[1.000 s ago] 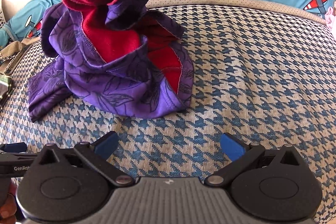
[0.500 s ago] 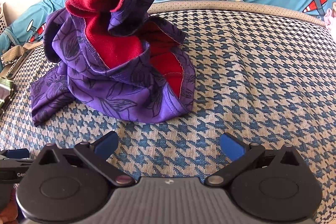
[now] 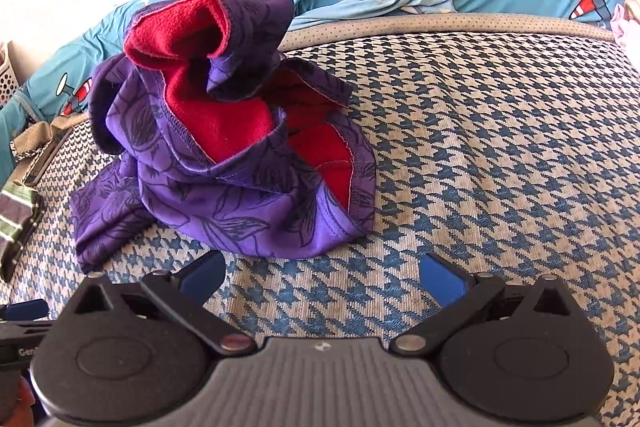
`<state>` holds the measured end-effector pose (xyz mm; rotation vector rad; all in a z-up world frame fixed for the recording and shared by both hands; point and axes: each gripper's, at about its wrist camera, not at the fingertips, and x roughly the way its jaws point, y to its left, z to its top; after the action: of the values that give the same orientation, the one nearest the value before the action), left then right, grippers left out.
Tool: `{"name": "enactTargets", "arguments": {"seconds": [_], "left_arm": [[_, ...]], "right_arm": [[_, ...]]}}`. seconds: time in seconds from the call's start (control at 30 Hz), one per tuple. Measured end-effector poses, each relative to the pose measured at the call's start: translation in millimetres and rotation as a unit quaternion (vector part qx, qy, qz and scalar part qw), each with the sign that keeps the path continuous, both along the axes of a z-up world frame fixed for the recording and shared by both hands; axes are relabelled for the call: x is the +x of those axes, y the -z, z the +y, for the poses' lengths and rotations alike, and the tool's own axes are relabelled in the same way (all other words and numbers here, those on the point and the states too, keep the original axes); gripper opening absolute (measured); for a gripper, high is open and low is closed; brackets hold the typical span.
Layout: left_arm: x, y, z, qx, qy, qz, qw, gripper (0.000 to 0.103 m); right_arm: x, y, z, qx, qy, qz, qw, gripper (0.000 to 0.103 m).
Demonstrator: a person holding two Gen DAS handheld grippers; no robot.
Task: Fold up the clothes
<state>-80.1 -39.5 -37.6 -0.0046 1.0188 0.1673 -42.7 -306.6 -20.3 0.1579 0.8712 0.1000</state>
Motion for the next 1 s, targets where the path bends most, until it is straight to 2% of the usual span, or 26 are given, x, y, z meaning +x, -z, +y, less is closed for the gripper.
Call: {"name": "enactTargets", "arguments": {"seconds": [0.1,0.2,0.37,0.53,1.0], "left_arm": [[-3,-9,-1,-0.004,-0.002,-0.01,0.9999,0.103],[-6,-15,-2,-0.006,-0.004,-0.018,0.9998,0.103],[-11,-23,-2,-0.012,-0.011,-0.026,0.9995,0.103],[-14,-25,-2,-0.009,-0.013,-0.029,0.9995,0.103],[-19,-28,-2,-0.004,-0.017,-0.033,0.9993,0.103]], "right_arm": [[0,0,0,0.0,0.003,-0.003,1.0,0.103],[0,2,3,-0.003,-0.021,0.005,1.0,0.103],[-6,1,15,-0.036,-0.047,-0.017,0.998,0.103],[-7,-2,18,-0.027,-0.059,-0.024,0.998,0.103],[-4,2,16,-0.018,-0.05,-0.007,0.999,0.103]]}}
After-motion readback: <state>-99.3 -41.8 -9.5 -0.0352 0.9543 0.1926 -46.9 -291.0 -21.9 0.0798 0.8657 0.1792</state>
